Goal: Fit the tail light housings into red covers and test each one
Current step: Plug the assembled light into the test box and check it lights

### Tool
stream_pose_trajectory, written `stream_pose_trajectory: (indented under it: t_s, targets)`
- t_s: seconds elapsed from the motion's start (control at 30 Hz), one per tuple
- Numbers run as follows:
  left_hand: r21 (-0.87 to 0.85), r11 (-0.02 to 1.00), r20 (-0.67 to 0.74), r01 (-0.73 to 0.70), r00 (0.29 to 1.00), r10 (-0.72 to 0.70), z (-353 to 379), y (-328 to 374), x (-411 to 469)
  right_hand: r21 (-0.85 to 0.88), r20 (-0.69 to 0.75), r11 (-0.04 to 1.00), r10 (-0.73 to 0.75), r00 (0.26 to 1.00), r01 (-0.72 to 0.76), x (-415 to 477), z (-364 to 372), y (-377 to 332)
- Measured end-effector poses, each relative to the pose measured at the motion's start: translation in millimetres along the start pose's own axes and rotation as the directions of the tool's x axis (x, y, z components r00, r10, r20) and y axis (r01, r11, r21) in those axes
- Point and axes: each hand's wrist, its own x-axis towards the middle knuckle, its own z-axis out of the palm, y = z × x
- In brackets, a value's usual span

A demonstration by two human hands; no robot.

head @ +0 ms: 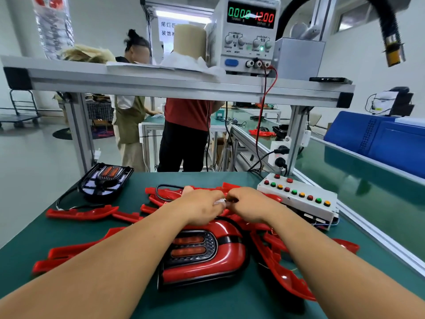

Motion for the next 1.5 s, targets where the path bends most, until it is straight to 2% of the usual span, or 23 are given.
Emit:
stream_pose_trajectory:
  t_s: [0.47,0.67,0.77,0.87,0.93,1.0,1.07,1.13,1.27,1.33,1.43,1.5]
  targets:
    - [0.045,0.998,-0.055,0.040,0.998,-0.037,-7.9,-2.5,1.2,0.029,-0.028,0.997,-0.066,0.997,0.067,-8.4,3.8,2.2]
    - [0.086,0.988,-0.087,0.126,0.989,-0.119,-9.8,-10.5,-0.7,-0.045,-0.009,0.999,0.000,1.000,0.000,-6.2,-2.7,11.0]
    - [-0.051,0.986,-0.144,0.156,0.976,-0.162,-20.6,-17.2,-5.0,-0.160,-0.007,0.984,0.083,0.997,-0.083,-7.7,-3.1,17.6]
    - [-0.338,0.936,-0.254,0.096,0.949,-0.189,-38.8,-27.5,-7.7,-0.189,-0.107,0.978,0.064,0.992,-0.083,-12.2,-1.7,11.5]
    - [-0.511,0.859,-0.380,0.020,0.891,-0.247,-51.6,-36.4,-9.2,-0.035,-0.093,0.999,-0.028,0.995,0.024,-16.4,-0.6,3.1]
    - [-0.691,0.721,-0.454,-0.049,0.805,-0.380,-63.1,-44.0,-10.2,0.124,0.024,0.989,-0.086,0.996,0.082,-21.7,4.2,-7.0]
    - [-0.832,0.527,-0.464,-0.173,0.738,-0.490,-73.6,-46.0,-14.2,0.134,0.142,0.987,-0.111,0.984,0.092,-22.8,11.5,-13.2]
    - [-0.882,0.350,-0.466,-0.316,0.694,-0.549,-84.4,-46.6,-20.1,0.127,0.194,0.988,-0.116,0.974,0.092,-20.1,17.2,-14.9]
    - [-0.852,0.087,-0.452,-0.516,0.642,-0.620,-107.2,-47.4,-33.1,0.177,0.214,0.982,-0.097,0.972,0.059,-17.4,20.1,-13.9]
    - [-0.805,-0.064,-0.422,-0.590,0.645,-0.637,-121.3,-46.8,-39.7,0.192,0.212,0.981,-0.069,0.975,0.028,-18.0,22.3,-13.4]
    - [-0.669,-0.307,-0.350,-0.677,0.652,-0.673,-140.6,-51.1,-52.0,0.250,0.174,0.968,-0.045,0.984,0.000,-20.0,26.3,-14.8]
    - [-0.560,-0.432,-0.309,-0.707,0.662,-0.683,-144.6,-57.9,-61.7,0.336,0.107,0.942,-0.057,0.993,0.018,-23.0,28.4,-16.1]
